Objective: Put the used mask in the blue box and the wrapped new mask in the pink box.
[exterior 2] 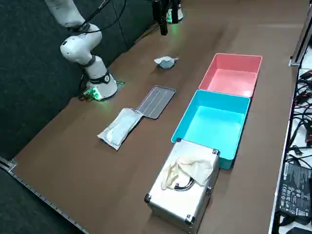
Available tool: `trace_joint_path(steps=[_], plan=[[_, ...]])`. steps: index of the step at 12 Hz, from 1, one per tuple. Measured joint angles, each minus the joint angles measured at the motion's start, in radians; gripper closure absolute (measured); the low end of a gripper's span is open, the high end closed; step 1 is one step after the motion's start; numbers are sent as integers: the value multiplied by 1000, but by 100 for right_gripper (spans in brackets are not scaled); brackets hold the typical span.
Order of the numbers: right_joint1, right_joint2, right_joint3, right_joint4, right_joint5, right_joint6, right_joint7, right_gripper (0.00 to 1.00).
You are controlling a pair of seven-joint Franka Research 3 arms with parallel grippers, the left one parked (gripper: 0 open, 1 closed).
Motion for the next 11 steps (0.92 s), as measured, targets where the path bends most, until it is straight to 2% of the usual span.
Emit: trace_joint_path(steps=[7,11], plan=[[1,2,5,0,3,0,0,0],[2,15,9,0,60,-2,2,0]])
